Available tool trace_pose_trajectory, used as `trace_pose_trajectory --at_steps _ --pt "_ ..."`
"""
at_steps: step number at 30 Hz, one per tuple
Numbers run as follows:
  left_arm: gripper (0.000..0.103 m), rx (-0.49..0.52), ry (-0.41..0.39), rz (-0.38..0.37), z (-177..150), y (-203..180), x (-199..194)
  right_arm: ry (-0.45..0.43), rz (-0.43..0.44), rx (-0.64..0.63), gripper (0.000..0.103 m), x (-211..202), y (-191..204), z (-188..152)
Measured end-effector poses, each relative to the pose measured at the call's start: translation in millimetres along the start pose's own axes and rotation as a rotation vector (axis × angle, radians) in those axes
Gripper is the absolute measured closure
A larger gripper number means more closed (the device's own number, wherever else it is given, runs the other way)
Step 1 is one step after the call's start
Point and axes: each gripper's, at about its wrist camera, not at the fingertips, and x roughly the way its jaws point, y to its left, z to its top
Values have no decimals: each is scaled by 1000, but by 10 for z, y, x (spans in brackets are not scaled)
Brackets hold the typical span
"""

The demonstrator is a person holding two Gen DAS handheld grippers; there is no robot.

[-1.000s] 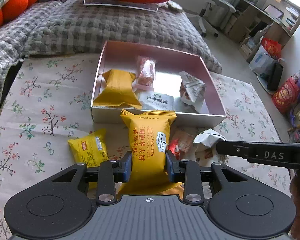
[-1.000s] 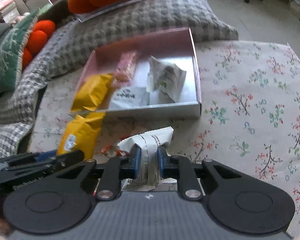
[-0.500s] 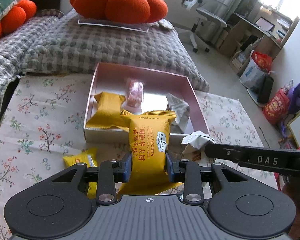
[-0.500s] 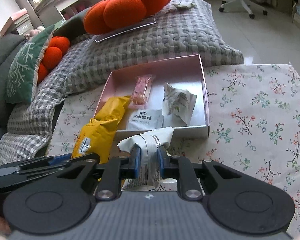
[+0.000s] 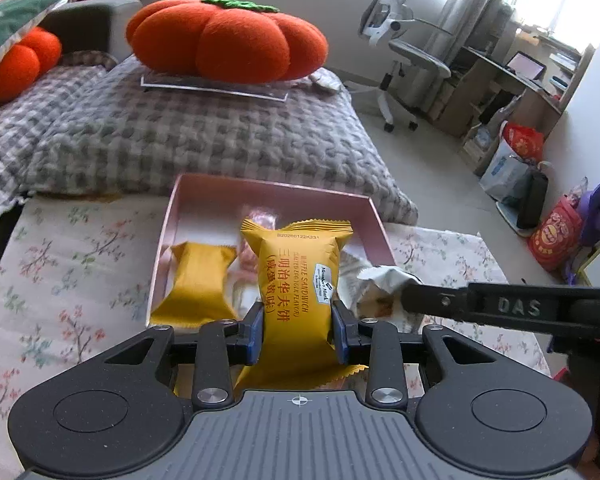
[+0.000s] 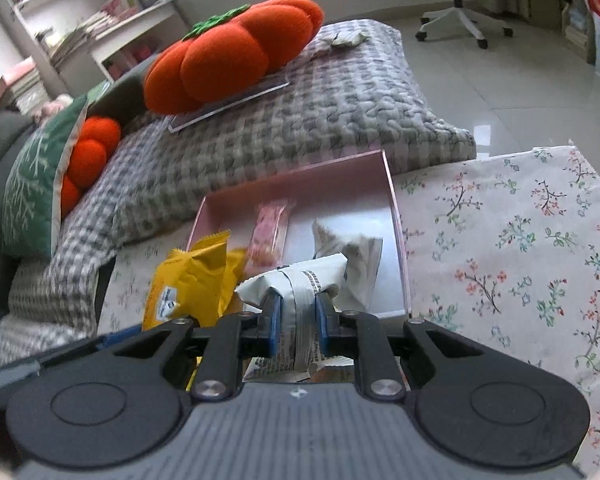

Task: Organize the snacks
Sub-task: 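Carry the yellow sandwich bag and white paper snack over the pink box with both tools, then open both tools to drop the sandwich bag and paper snack into the box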

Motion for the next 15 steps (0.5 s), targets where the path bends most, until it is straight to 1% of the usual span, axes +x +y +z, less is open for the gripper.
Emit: trace_pose_trajectory --at_steps 4,8,15 --pt "72 -3 -21 -6 114 75 86 -17 -11 27 87 115 -49 99" --pt "71 -29 -8 -35 197 162 274 -20 -7 61 87 241 -106 188" --pt "71 -15 -1 -23 225 134 563 -2 -14 80 87 422 -145 241"
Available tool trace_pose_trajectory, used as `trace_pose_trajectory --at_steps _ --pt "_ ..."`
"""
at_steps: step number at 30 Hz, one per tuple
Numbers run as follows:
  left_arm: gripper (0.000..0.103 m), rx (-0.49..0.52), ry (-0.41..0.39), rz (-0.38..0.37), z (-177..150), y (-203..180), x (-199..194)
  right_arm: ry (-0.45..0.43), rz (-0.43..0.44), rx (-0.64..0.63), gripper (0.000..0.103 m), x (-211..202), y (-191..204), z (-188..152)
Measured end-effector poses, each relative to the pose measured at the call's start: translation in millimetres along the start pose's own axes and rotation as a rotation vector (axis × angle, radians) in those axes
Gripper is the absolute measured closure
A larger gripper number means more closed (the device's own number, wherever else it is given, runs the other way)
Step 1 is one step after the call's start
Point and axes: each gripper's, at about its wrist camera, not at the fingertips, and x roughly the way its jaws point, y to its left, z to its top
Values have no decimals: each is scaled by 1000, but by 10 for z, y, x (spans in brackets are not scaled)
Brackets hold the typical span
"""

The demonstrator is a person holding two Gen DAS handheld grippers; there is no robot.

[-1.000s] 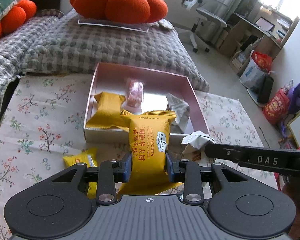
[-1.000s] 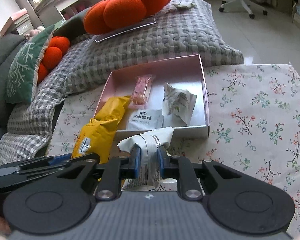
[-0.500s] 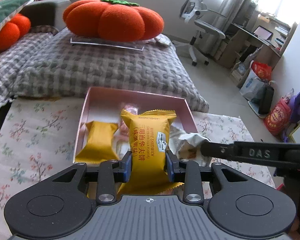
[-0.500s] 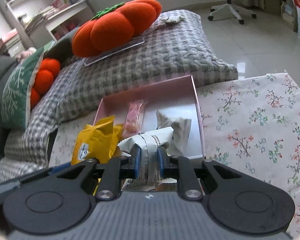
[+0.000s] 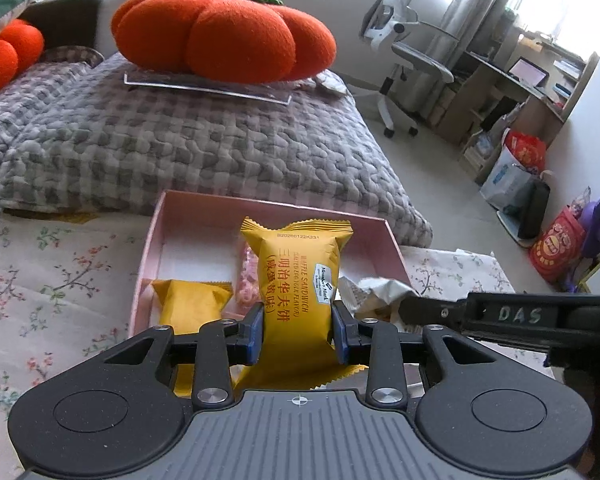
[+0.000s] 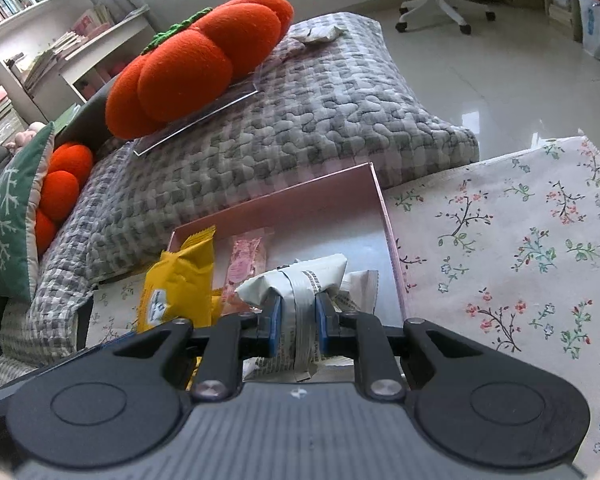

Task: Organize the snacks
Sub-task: 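Open both tools to drop the sandwich bag and paper snack into the box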

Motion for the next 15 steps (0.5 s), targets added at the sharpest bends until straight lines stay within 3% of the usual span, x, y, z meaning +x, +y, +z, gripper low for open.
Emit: trace_pose_trajectory --at_steps 6,10,15 --pt "68 -13 -21 28 -22 25 -100 10 100 94 78 -2 -98 -3" --pt "64 -64 -37 61 -77 132 -369 12 52 89 77 -74 -87 -51" --pt "64 -107 6 152 -188 196 -658 58 47 67 70 -200 -12 -134"
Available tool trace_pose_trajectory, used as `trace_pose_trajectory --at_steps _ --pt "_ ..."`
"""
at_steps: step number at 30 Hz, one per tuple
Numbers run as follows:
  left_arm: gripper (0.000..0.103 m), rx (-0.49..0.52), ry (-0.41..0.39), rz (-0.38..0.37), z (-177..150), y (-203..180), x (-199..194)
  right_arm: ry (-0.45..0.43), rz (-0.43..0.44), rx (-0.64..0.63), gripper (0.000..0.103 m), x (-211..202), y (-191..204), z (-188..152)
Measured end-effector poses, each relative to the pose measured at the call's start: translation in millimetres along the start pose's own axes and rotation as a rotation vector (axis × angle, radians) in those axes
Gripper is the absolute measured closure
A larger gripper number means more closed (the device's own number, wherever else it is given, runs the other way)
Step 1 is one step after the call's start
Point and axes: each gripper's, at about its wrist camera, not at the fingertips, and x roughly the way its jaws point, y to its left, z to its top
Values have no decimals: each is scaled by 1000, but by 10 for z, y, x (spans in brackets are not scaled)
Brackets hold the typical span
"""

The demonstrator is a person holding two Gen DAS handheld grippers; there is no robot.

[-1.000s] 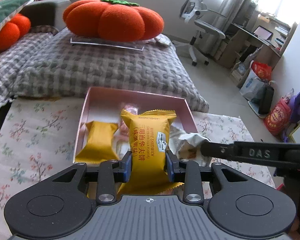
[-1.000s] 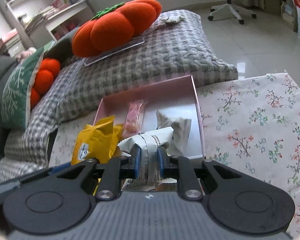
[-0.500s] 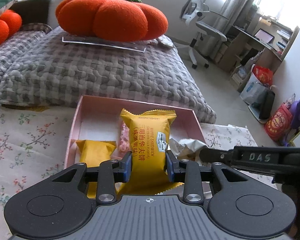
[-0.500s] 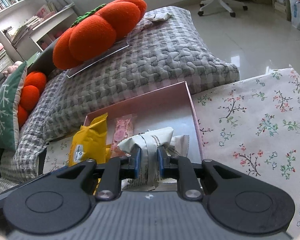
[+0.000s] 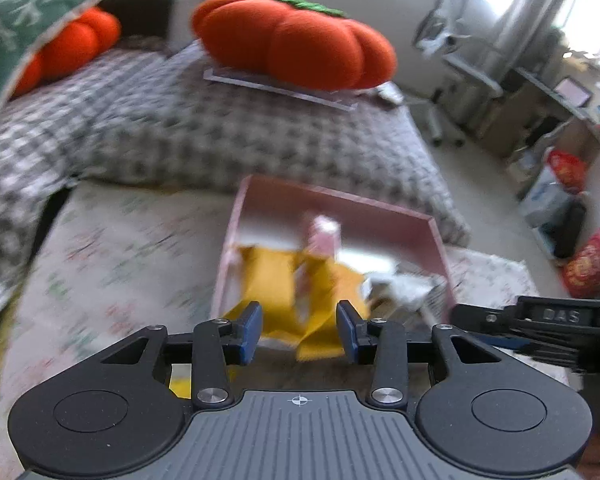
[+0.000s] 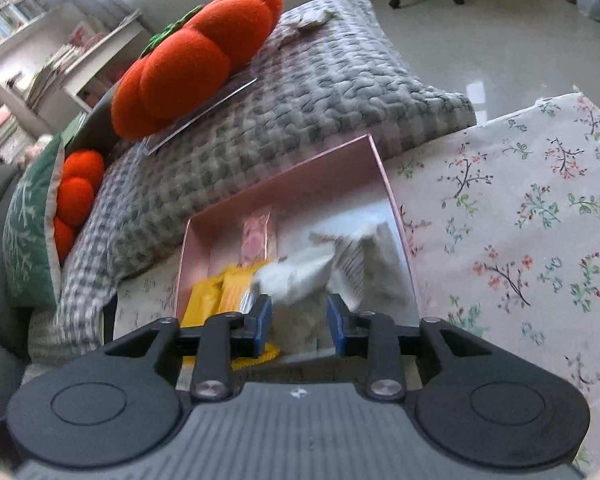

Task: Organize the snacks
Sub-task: 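Open both tools to drop the sandwich bag and paper snack into the box, then move the left tool toward the yellow square packet while the right tool approaches the snack pile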

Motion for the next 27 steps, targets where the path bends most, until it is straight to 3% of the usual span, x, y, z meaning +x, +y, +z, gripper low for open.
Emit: trace_pose_trajectory --at_steps 4,6,12,27 --pt "58 -22 -3 8 -62 31 -302 46 -14 -53 62 -128 115 -92" --pt "55 -29 -9 9 -96 34 -426 57 -4 -72 48 -239 183 -156" --pt "53 -45 44 19 -281 130 -482 97 1 -137 28 -472 348 -417" --pt "51 -136 128 8 -424 399 -363 217 -9 -258 20 -346 411 -715"
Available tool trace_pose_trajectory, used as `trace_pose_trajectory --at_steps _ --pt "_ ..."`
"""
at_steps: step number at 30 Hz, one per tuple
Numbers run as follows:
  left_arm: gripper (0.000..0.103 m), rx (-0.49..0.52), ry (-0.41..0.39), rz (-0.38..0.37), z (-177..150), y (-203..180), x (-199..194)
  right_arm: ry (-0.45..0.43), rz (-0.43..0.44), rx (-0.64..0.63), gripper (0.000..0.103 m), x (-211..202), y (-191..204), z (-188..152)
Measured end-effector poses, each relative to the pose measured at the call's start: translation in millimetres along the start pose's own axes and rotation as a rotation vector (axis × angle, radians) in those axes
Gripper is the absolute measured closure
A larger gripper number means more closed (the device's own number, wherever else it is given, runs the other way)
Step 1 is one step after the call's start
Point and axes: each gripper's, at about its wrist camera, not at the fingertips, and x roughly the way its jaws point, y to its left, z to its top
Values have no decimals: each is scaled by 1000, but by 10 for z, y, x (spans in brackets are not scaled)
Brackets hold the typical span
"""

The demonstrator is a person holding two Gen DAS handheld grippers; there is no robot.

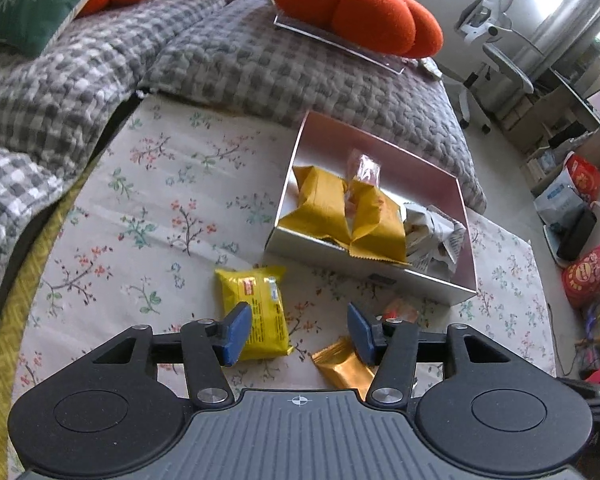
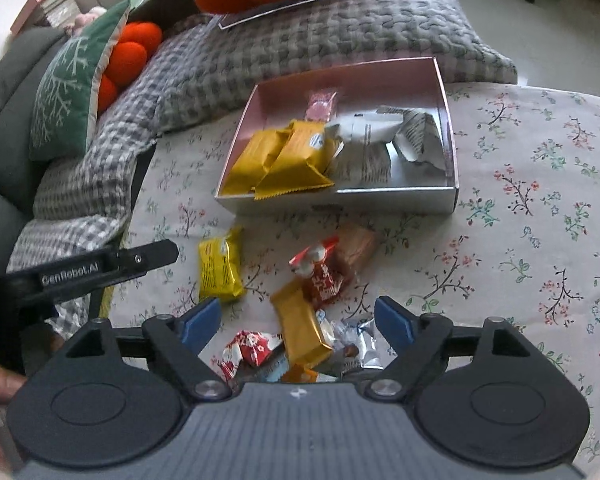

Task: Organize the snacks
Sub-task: 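Move the left tool toward the yellow square packet while the right tool approaches the snack pile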

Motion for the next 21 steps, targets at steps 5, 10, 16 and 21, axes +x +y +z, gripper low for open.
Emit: trace_pose_trajectory --at_steps 5,10,16,21 --pt "50 18 19 13 -52 -26 63 28 -9 -33 20 32 7 -57" --pt "48 2 57 12 -83 16 169 50 -18 -44 20 72 -7 -88" --pt "46 23 90 44 -139 8 300 62 -40 -53 20 95 -34 -101" --pt "42 47 111 78 -155 -23 412 59 -49 -63 20 94 -40 -107"
